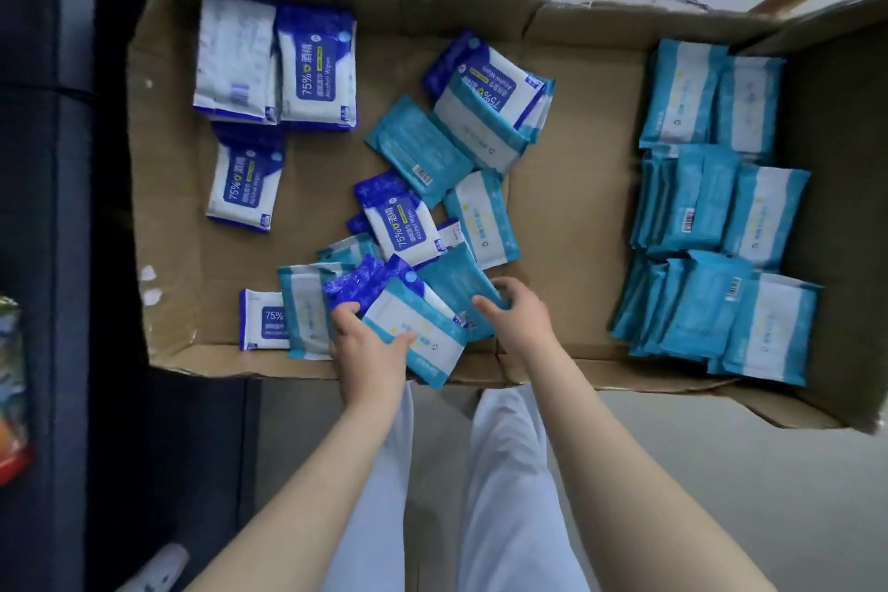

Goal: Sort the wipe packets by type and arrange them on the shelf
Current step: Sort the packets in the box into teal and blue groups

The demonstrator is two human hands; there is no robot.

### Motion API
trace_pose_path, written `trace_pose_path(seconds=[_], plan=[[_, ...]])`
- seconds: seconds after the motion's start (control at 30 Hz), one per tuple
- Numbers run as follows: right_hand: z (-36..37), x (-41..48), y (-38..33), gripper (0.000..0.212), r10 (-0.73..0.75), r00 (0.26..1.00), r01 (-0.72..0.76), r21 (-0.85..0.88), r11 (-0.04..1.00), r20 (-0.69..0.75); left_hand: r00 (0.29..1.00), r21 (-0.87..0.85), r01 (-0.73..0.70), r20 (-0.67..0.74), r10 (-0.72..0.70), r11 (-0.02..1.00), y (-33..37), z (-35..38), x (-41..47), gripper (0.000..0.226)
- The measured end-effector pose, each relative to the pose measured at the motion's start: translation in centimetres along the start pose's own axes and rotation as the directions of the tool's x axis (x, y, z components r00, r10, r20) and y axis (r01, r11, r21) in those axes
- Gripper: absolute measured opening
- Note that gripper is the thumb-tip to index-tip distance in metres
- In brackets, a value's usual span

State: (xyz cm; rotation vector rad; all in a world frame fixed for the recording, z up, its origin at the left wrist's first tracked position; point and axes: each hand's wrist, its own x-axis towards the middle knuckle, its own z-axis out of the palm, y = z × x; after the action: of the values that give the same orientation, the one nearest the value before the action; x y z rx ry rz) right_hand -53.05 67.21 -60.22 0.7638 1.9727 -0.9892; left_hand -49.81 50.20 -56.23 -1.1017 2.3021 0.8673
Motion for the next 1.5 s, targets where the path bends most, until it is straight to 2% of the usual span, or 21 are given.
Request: trace_pose_path(seconds=[0.07, 0.2, 0.3, 0.4, 0.47, 0.57, 0.7, 0.8, 0.87, 0.93, 1.03, 1.13, 1.27, 1.4, 1.5], plan=[[-0.4, -0.3, -0.7, 0.023, 0.018, 0.999, -0.017, 0.029, 0.999, -0.035, 0.996, -0.112, 0.086, -0.017, -0.088, 0.990, 0.7, -0.1, -0.3, 0.058], [-1.2, -1.1, -1.8, 0.015, -0.001, 0.996, -0.003, -0.036, 0.999, -0.091, 0.976, -0.346, 0.214, 0.037, -0.215, 0.913, 1.8, -1.1, -0.2, 0.036], [-1.8, -1.8, -2.3, 0.014, -0.079, 0.992, 0.080, -0.002, 0.997, -0.095, 0.979, -0.443, 0.192, 0.146, -0.141, 0.876, 2.2, -2.3, 1.0, 0.021], [-3.3, -3.1, -2.8, 0.012, -0.097, 0.983, 0.133, 0.235, 0.963, -0.159, 0.968, -0.485, 0.170, 0.246, -0.053, 0.858, 3.6, -3.3, 2.3, 0.008], [-4.9, -3.9, -3.1, 0.009, -0.078, 0.970, 0.168, 0.407, 0.898, -0.230, 0.949, -0.558, 0.193, 0.316, -0.008, 0.807, 5.3, -3.7, 2.7, 0.009], [-8.1, -4.4, -3.1, 0.008, -0.020, 0.950, 0.197, 0.549, 0.813, -0.310, 0.914, -0.643, 0.217, 0.398, 0.079, 0.735, 8.9, -3.5, 2.4, 0.012], [-13.8, -3.4, -2.6, 0.017, 0.083, 0.908, 0.255, 0.700, 0.668, -0.410, 0.871, -0.670, 0.158, 0.441, 0.218, 0.726, 14.7, -1.0, 1.1, 0.011], [-19.1, -1.6, -1.9, 0.028, 0.137, 0.880, 0.281, 0.732, 0.620, -0.454, 0.865, -0.677, 0.121, 0.430, 0.257, 0.726, 19.3, 2.8, -0.1, 0.010], [-22.8, 0.0, -1.3, 0.031, 0.157, 0.858, 0.292, 0.715, 0.635, -0.490, 0.881, -0.670, 0.077, 0.393, 0.264, 0.739, 22.6, 5.8, -0.8, 0.011], [-26.4, 1.9, -0.9, 0.019, 0.149, 0.851, 0.291, 0.689, 0.664, -0.503, 0.895, -0.665, 0.073, 0.372, 0.246, 0.743, 25.9, 8.6, -1.1, 0.018], [-30.6, 4.9, -0.9, 0.014, 0.158, 0.851, 0.278, 0.686, 0.673, -0.500, 0.889, -0.649, 0.126, 0.409, 0.205, 0.750, 30.7, 12.0, -1.3, 0.023], [-33.0, 8.2, -1.1, 0.012, 0.143, 0.861, 0.255, 0.656, 0.710, -0.489, 0.886, -0.588, 0.120, 0.427, 0.181, 0.800, 34.2, 14.9, -0.6, 0.022], [-34.1, 11.2, -1.2, 0.025, 0.140, 0.875, 0.188, 0.591, 0.785, -0.464, 0.904, -0.549, 0.124, 0.406, 0.133, 0.827, 36.5, 18.1, 1.5, 0.024], [-33.9, 12.8, -1.0, 0.027, 0.181, 0.885, 0.121, 0.589, 0.799, -0.428, 0.969, -0.502, 0.039, 0.230, 0.090, 0.864, 37.0, 19.7, 2.6, 0.021], [-33.8, 13.2, -1.1, 0.027, 0.184, 0.865, 0.121, 0.548, 0.828, -0.468, 0.963, -0.413, -0.084, 0.200, 0.181, 0.907, 37.6, 20.5, 2.8, 0.022]])
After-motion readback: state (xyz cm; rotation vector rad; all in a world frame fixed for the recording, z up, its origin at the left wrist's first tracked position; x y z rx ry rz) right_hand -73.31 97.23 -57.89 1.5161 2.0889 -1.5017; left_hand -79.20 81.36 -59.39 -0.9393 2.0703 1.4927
